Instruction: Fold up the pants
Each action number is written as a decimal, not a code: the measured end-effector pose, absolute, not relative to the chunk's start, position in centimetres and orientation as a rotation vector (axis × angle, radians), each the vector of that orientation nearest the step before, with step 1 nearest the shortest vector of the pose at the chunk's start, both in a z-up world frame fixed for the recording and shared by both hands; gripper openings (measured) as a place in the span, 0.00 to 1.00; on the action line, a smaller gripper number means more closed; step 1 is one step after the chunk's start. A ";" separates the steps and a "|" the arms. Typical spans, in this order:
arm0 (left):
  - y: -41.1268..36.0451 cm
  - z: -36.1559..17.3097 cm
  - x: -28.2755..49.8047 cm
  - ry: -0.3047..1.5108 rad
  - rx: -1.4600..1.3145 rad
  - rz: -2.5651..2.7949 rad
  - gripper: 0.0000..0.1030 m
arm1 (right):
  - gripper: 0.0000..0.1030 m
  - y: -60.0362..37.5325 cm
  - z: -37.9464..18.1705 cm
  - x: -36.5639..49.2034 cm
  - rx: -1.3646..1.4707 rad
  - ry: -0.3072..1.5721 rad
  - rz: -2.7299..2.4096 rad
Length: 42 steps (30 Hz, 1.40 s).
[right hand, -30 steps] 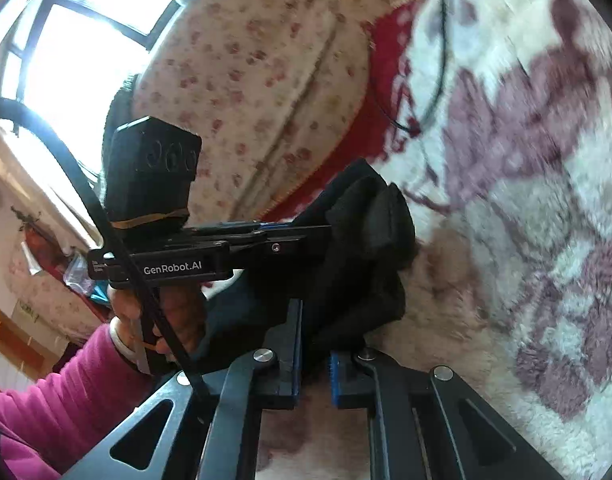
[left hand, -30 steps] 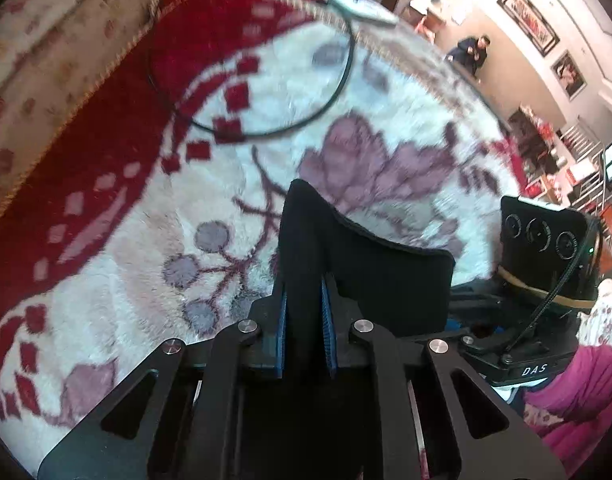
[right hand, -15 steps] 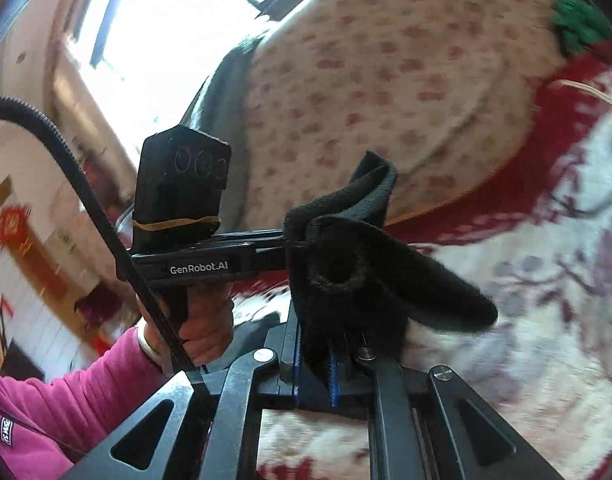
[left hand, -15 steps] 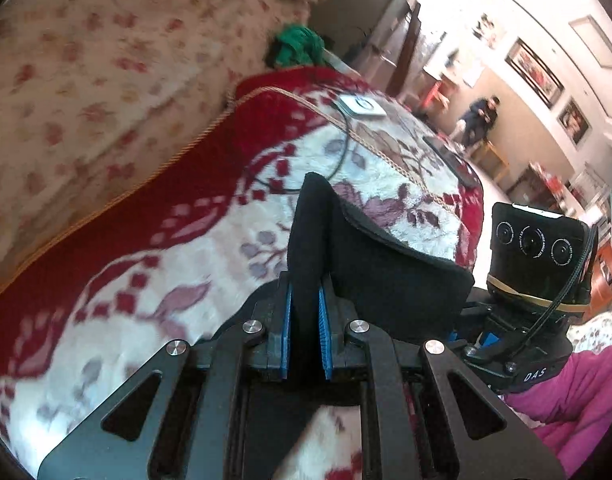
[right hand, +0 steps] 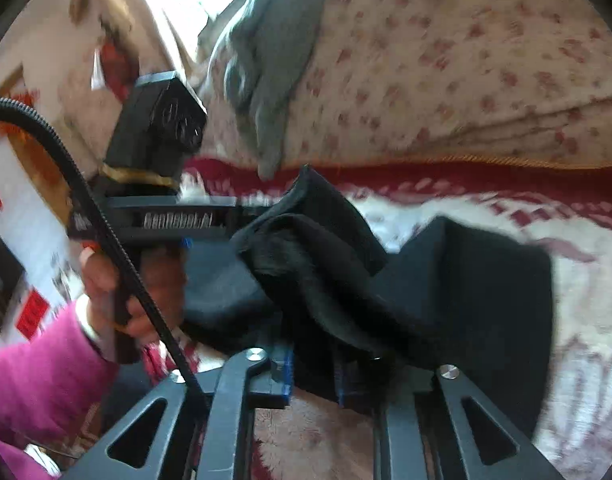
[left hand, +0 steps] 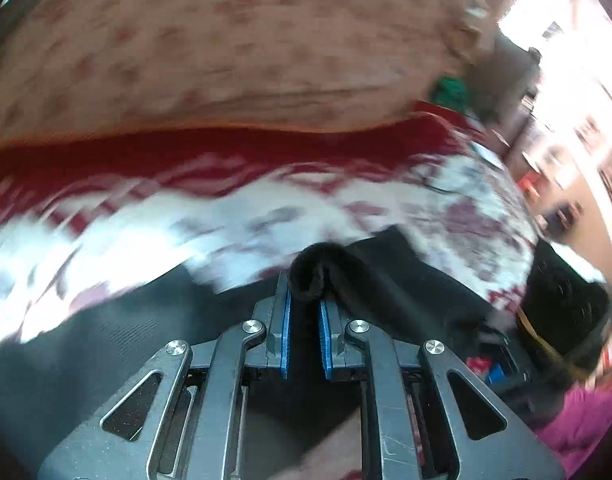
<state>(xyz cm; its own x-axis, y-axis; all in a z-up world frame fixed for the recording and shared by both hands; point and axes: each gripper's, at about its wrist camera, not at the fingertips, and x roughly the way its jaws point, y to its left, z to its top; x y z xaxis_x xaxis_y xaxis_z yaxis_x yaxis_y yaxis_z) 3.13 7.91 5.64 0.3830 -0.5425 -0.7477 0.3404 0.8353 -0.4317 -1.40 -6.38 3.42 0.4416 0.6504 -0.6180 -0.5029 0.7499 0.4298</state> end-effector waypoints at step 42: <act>6.5 3.6 0.6 1.046 -0.303 -0.332 0.17 | 0.23 -19.0 0.7 1.8 0.704 0.892 0.582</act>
